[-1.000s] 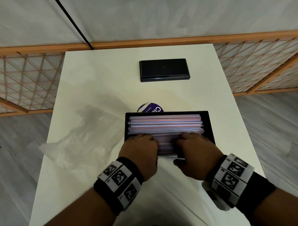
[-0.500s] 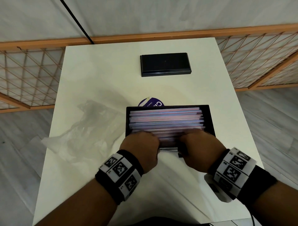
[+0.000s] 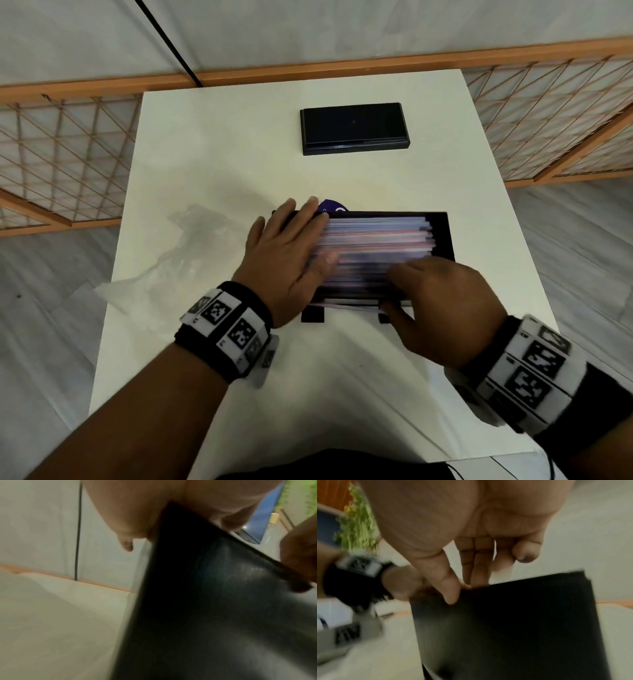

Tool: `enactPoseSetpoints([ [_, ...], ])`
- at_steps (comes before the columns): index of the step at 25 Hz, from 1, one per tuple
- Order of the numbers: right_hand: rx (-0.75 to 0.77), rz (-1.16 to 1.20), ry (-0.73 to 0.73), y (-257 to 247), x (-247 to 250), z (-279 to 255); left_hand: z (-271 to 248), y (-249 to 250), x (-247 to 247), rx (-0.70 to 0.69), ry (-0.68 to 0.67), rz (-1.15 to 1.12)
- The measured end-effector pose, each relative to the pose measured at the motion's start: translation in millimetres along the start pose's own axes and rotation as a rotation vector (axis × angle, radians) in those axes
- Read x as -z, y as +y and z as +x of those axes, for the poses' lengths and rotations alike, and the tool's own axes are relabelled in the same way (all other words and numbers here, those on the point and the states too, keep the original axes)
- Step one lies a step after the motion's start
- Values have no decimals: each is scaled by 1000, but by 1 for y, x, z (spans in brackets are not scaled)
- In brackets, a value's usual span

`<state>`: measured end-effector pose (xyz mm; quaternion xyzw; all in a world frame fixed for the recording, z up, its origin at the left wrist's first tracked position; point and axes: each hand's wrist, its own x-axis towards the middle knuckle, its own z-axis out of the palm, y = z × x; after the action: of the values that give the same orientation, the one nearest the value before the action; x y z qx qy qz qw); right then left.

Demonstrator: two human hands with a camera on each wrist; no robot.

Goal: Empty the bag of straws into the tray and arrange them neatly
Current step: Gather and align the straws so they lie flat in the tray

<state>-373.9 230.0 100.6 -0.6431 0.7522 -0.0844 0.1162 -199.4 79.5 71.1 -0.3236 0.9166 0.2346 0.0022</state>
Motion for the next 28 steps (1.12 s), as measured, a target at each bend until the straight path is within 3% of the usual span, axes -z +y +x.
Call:
enactPoseSetpoints([
  [3, 38, -78, 107, -11, 12, -14, 2, -4, -8, 9, 9, -34],
  [6, 85, -104, 26, -15, 1, -25, 3, -3, -13, 6, 61, 47],
  [9, -35, -253, -388, -18, -31, -26, 4, -3, -17, 4, 109, 33],
  [11, -82, -309, -512, -10, -60, -21, 4, -4, -20, -11, 167, -7],
  [14, -100, -338, -455, -2, -89, -8, 5, -6, -23, -9, 216, -104],
  [17, -55, -340, -270, 4, -107, -4, 4, -7, -23, 6, 244, -227],
  [21, 40, -317, -167, 6, -103, -9, 4, -10, -20, 39, 229, -423],
  [28, 36, -366, -260, 6, -115, -5, 4, -11, -21, 8, 236, -433],
])
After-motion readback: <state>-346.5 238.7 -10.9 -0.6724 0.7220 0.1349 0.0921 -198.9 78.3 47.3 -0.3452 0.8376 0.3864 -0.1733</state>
